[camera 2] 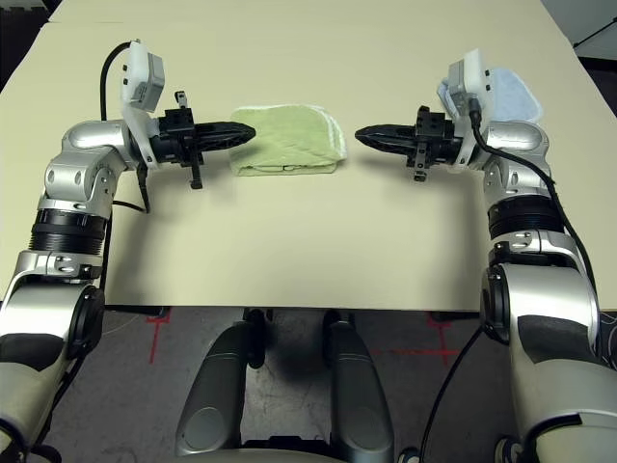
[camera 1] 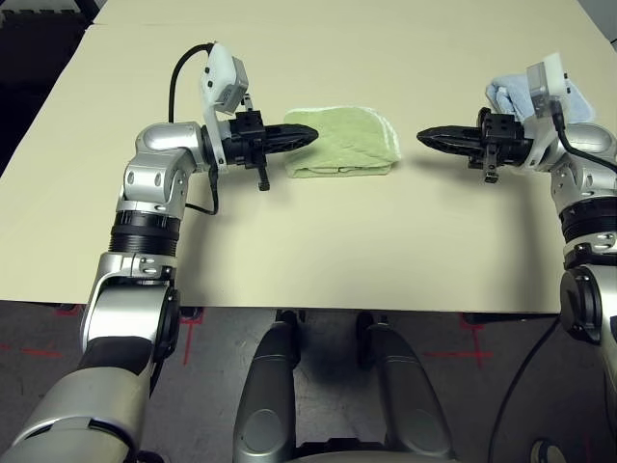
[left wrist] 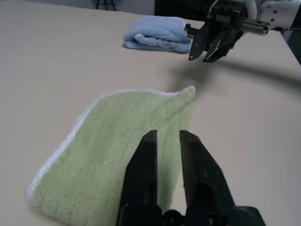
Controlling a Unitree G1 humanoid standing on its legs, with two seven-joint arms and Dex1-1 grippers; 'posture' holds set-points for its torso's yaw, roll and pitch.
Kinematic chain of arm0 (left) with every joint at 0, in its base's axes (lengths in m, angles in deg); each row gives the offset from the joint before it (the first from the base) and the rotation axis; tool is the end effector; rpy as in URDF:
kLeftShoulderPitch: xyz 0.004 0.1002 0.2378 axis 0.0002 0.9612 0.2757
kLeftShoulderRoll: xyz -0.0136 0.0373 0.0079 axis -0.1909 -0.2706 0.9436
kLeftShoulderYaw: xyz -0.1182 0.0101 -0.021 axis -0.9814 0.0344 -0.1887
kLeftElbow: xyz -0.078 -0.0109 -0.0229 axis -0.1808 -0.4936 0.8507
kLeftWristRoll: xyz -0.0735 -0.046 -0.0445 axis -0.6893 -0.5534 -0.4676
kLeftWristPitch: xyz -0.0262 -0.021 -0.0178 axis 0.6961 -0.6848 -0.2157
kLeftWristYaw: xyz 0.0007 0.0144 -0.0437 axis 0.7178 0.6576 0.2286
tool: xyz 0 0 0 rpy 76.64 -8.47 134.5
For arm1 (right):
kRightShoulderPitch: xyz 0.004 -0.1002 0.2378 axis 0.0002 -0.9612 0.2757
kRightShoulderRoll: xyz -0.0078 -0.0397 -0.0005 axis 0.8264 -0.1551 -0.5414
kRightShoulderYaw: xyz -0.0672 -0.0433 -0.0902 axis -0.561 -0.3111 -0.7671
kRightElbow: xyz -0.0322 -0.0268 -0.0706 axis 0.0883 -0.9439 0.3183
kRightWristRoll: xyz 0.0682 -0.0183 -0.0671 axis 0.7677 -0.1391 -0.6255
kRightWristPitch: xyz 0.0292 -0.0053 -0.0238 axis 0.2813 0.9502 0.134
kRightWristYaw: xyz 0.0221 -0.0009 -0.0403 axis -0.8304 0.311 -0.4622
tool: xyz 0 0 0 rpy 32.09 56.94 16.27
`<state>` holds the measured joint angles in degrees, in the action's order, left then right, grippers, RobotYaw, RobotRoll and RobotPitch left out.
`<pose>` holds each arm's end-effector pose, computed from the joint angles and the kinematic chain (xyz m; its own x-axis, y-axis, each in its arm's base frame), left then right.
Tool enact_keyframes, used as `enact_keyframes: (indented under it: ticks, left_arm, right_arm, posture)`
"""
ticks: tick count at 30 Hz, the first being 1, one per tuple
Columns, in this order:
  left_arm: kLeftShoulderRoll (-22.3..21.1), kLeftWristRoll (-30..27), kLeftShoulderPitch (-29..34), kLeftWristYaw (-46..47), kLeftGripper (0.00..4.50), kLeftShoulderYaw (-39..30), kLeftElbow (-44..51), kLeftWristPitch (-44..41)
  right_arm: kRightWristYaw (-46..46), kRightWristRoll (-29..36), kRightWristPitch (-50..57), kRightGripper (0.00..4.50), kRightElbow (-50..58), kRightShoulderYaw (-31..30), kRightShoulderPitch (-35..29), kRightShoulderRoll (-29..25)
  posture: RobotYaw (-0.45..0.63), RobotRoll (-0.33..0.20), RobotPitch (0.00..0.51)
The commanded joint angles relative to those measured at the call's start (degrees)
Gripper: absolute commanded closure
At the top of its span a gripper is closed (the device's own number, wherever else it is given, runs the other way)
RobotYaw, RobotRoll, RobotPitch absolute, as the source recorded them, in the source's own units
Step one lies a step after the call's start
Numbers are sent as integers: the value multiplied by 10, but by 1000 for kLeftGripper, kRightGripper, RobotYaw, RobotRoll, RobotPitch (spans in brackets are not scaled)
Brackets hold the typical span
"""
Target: Fold the towel and set it aside.
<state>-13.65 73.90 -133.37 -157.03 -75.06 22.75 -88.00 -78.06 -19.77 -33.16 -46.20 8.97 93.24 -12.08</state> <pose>0.3486 0.2114 0.2296 0.3521 -0.9310 -0.0967 0.8925 0.3029 0.3341 0.3555 -0.2738 0.2194 0.2894 0.9546 -0.0708 -0.8854 0.2389 -0.3987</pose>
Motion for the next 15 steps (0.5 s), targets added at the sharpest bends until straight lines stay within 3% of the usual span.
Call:
enact_keyframes:
  ticks: [1,6,7,15]
  left_arm:
    - [-12,16,18,2,2046,15,10,21]
    - [-31,16,34,-2,201,17,18,15]
    - [-34,15,36,-4,2,17,20,15]
    - [-41,-6,38,39,2,-7,23,-67]
  right_arm:
    - [-14,-15,-26,1998,-4,-15,-18,-15]
    - [-15,-27,-50,275,-9,-26,-23,-26]
    - [-15,-27,-50,19,-9,-26,-23,-27]
    - [3,-6,-13,19,14,-14,-37,-26]
  posture:
    - [55,0,268]
    - [55,0,267]
    - [55,0,267]
    - [49,0,269]
